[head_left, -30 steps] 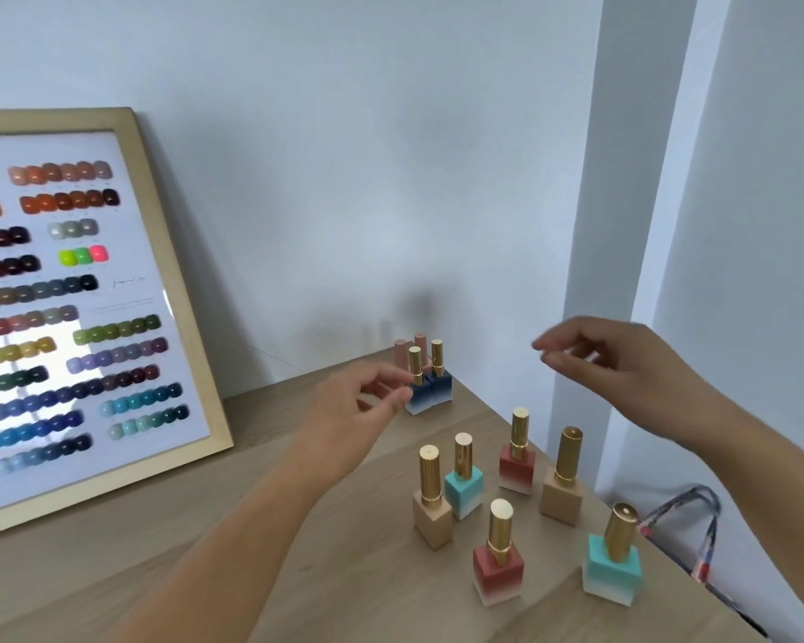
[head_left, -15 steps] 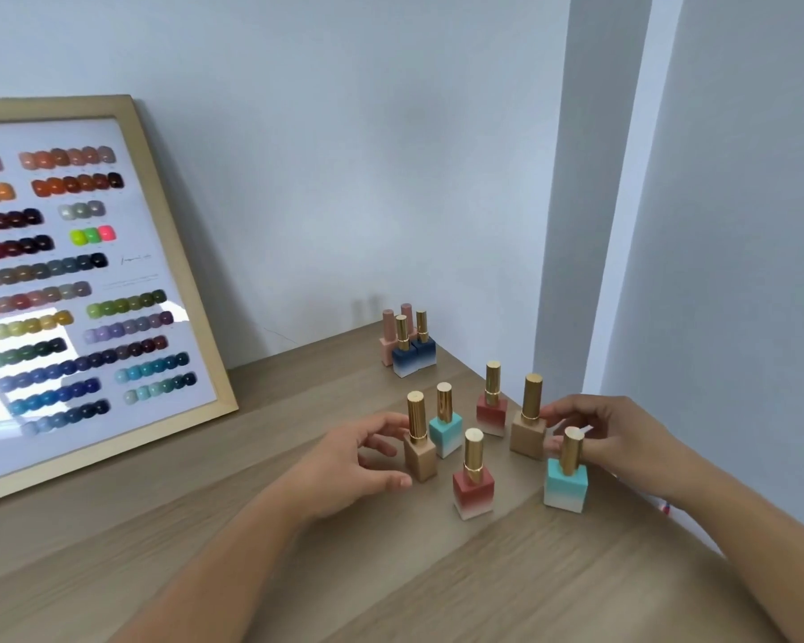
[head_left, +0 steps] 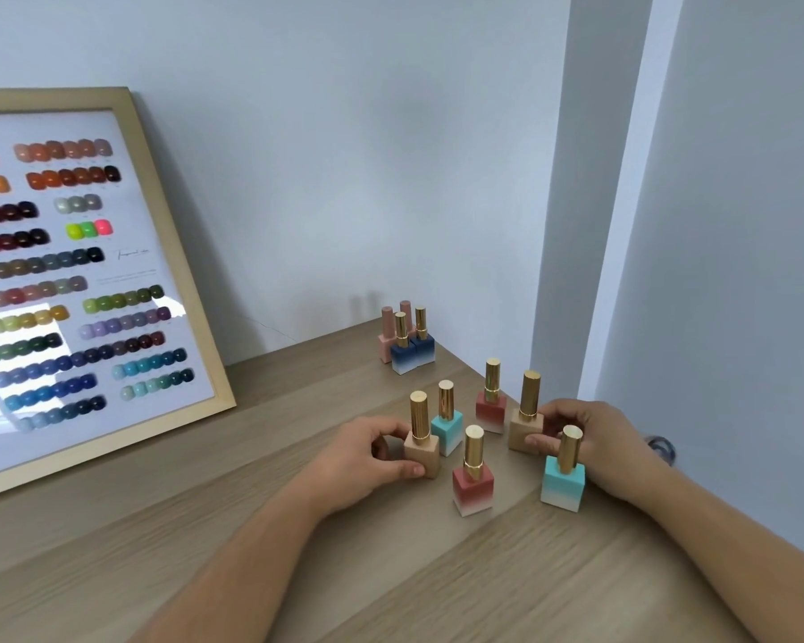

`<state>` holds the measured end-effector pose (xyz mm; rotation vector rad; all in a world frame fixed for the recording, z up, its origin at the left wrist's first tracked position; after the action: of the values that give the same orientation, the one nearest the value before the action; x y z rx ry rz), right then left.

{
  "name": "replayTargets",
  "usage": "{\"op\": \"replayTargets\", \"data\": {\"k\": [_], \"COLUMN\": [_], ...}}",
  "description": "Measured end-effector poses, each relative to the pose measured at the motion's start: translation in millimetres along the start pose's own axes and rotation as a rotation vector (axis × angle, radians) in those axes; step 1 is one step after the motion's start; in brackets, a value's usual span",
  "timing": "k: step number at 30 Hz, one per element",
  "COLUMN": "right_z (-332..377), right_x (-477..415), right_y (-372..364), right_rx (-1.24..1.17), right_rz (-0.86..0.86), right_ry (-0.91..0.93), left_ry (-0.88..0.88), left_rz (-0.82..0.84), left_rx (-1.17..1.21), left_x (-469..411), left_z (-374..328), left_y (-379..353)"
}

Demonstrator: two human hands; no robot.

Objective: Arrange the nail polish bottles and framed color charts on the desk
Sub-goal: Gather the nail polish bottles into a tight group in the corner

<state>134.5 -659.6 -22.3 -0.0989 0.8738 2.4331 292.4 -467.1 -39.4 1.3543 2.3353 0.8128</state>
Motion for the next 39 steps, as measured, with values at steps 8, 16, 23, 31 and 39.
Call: {"op": "replayTargets", "data": {"k": [8,16,23,31,39], "right_z": [-10.6,-15.5,-16.8,-7.9,-6.8], "right_x": [0.4,-58.0,-122.1,-163.1,-165.0], "right_y": [23.1,2.1,-28.1,-59.3,-73.0], "right_rx": [-0.152,-0.203,-0.21,-0.001,0.154], "right_rz": [-0.316,-0.324,-0.188,0.075,0.195], "right_ry": [-0.013,-0.057,-0.057,0.037,0.078], "left_ry": [-0.009,0.06,0.082,0.08,0.095], "left_rz": [-0.147,-0.332,-0.445,-0.464,-0.513], "left_rx": [0.141,0.212,0.125,-0.01,-0.04], "left_x": [-0.2,-37.8,-72.5,-94.5,-93.4], "left_z": [9.1,12.9,16.2,18.3,17.2], "left_y": [17.4,29.6,37.2,37.5,38.8]}}
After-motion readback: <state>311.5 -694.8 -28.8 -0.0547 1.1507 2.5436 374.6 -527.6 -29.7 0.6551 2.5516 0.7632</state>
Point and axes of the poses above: each hand's wrist, its own x-axis away from the middle knuckle, its own y-axis out of the back of the hand, z = x × y, the point moved 8 cm from there along -x, towards the middle knuckle, and after that the axes turned 1 degree about z, right-handed, at the moved point
